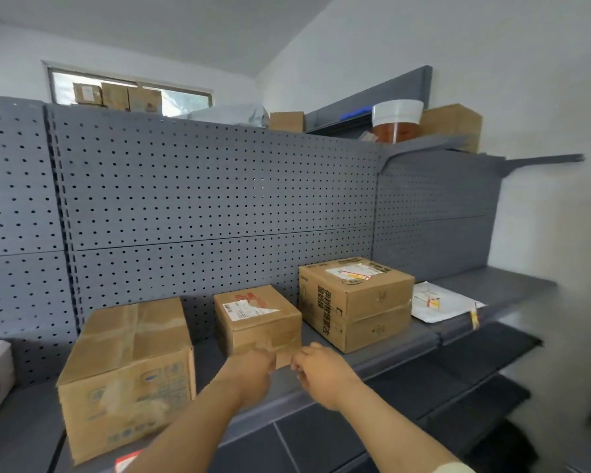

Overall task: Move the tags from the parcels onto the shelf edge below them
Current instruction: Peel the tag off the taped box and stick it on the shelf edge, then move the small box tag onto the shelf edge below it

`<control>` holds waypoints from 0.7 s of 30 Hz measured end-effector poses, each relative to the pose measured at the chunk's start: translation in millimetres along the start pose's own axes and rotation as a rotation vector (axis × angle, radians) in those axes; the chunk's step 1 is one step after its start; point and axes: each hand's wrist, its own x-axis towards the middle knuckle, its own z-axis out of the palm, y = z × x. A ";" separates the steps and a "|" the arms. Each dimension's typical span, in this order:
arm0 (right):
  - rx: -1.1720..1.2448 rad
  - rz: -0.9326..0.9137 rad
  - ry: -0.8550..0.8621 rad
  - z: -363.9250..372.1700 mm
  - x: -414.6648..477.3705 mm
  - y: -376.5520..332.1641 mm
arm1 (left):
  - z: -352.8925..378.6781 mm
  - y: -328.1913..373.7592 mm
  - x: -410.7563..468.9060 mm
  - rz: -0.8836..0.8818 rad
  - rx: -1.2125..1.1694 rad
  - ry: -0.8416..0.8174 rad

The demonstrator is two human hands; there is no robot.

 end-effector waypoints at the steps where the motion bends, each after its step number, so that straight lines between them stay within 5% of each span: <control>1: -0.010 0.013 0.005 -2.7 -6.1 12.8 | 1.7 10.6 8.9 0.022 0.009 -0.001; 15: -0.059 0.145 0.017 -30.9 -40.8 177.9 | -17.5 153.4 117.7 0.111 0.041 0.065; 21: -0.046 0.158 0.053 -35.8 -20.2 212.7 | -21.8 161.2 157.4 0.046 -0.156 0.133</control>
